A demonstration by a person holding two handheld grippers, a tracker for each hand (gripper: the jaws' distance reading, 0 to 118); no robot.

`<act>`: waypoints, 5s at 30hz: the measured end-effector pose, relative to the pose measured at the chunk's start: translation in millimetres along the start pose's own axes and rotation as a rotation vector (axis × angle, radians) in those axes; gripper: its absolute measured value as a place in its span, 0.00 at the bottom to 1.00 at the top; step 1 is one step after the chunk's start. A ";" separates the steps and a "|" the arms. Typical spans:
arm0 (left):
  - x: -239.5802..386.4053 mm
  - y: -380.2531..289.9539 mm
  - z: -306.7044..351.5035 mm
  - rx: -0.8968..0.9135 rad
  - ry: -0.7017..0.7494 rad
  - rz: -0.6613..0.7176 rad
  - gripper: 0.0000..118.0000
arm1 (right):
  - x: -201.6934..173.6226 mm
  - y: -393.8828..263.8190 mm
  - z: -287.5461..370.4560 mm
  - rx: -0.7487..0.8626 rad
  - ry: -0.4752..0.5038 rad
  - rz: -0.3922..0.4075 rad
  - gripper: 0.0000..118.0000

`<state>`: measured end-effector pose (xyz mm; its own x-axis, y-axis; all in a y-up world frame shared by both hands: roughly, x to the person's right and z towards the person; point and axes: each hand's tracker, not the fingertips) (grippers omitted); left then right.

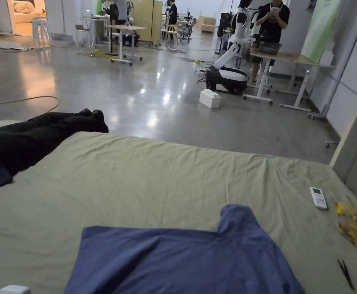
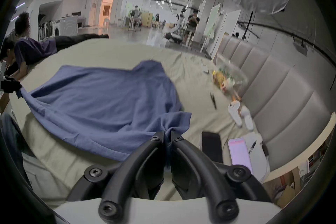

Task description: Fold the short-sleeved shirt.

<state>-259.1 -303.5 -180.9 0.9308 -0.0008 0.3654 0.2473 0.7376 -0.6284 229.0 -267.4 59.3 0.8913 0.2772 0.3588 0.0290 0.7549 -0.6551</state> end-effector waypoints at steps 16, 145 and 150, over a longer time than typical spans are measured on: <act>2.1 12.0 1.7 0.001 0.072 -0.005 0.59 | -17.5 -3.1 -16.7 -0.029 0.009 -0.015 0.77; 5.8 423.9 29.6 0.433 0.101 -0.034 0.04 | 104.6 405.8 -28.7 0.550 -0.098 -0.078 0.00; 8.6 479.9 47.2 0.500 0.129 -0.061 0.04 | 114.2 451.5 -15.2 0.603 -0.144 -0.072 0.00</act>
<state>-145.1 82.3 -447.0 0.9523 -0.1138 0.2833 0.1727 0.9660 -0.1926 350.7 96.1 -205.7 0.8257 0.2585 0.5015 -0.2112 0.9658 -0.1502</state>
